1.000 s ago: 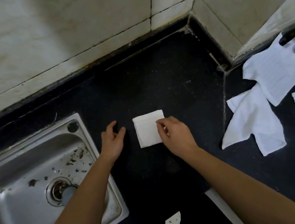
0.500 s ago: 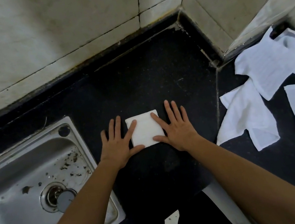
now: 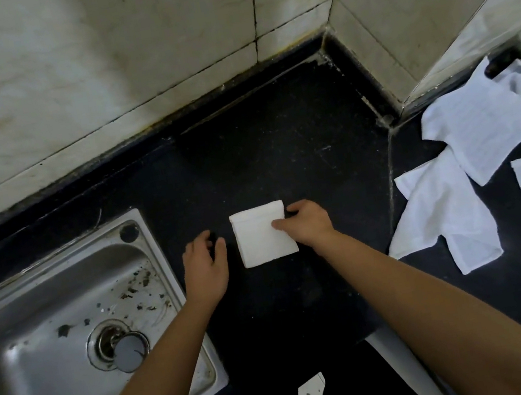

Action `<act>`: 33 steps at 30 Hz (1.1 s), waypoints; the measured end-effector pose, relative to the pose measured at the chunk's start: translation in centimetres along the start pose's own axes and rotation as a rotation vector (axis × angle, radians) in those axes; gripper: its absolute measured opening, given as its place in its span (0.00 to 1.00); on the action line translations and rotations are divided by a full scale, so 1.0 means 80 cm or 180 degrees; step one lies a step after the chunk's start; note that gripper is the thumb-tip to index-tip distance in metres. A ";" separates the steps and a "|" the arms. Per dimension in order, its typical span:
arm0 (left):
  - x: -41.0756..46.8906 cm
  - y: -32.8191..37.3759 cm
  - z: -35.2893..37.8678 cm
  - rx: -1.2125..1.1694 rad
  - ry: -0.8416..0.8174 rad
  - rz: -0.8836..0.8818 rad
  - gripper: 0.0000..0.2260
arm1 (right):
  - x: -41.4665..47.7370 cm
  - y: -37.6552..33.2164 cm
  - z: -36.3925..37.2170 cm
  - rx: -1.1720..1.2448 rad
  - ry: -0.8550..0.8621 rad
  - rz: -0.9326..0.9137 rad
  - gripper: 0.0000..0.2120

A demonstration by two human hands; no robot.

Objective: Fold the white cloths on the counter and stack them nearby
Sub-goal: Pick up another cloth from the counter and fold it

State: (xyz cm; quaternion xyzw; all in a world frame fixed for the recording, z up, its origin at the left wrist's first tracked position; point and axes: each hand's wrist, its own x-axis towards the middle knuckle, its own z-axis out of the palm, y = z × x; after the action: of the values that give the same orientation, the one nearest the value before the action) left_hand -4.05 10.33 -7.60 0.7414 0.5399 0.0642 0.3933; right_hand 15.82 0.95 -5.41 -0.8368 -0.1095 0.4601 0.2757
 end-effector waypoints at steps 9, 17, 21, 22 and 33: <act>-0.007 0.021 -0.027 -0.1639 -0.0412 -0.1524 0.13 | -0.043 -0.031 -0.023 0.1199 -0.0748 0.0142 0.16; -0.025 0.088 -0.052 -0.3249 -0.1667 -0.1821 0.31 | -0.126 -0.061 -0.077 0.1808 -0.1247 -0.0269 0.18; -0.039 0.120 -0.059 -0.3932 -0.2385 -0.1823 0.29 | -0.151 -0.030 -0.090 0.2010 -0.0993 -0.0270 0.16; -0.041 0.124 -0.058 -0.3878 -0.2449 -0.1773 0.28 | -0.155 -0.020 -0.091 0.1995 -0.0850 -0.0238 0.16; -0.110 0.160 0.001 -0.2369 -0.2959 -0.1128 0.23 | -0.245 0.125 -0.101 0.3048 -0.0090 0.0301 0.25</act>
State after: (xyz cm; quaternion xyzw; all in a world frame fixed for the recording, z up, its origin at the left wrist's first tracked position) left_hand 2.00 1.44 3.61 0.4041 0.3684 -0.1478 0.8241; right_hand 10.97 -18.75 6.30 -0.6135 0.1491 0.4821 0.6074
